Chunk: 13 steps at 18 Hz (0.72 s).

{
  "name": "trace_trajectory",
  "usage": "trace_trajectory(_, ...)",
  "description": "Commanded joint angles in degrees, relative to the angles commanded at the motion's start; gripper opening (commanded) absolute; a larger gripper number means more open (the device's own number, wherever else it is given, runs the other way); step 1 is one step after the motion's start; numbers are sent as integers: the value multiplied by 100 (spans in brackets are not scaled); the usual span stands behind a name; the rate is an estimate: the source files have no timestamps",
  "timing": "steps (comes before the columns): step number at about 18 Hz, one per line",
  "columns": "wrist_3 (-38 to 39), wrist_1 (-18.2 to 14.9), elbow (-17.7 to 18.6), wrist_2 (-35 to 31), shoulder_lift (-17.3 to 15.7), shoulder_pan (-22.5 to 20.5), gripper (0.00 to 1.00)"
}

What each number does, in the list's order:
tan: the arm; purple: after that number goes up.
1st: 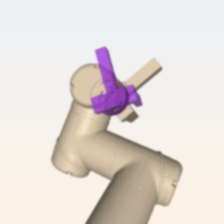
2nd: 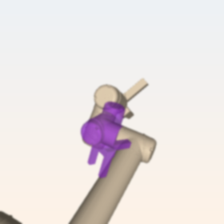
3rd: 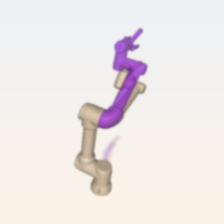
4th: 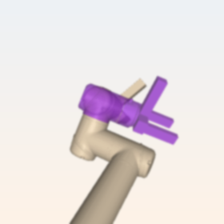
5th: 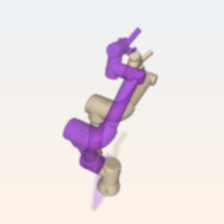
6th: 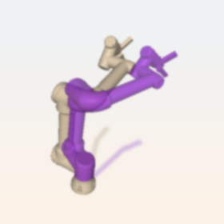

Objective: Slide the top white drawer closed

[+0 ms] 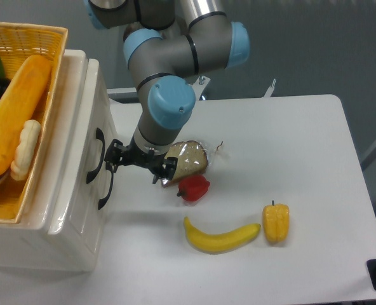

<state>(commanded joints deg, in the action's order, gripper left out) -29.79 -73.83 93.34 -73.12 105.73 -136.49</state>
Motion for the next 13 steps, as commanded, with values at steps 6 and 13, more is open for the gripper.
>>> trace_trajectory(6,-869,-9,-343,-887,-9,-298,100)
trace_trajectory(13,-2028,-53,-474,-1466,-211,-932,100)
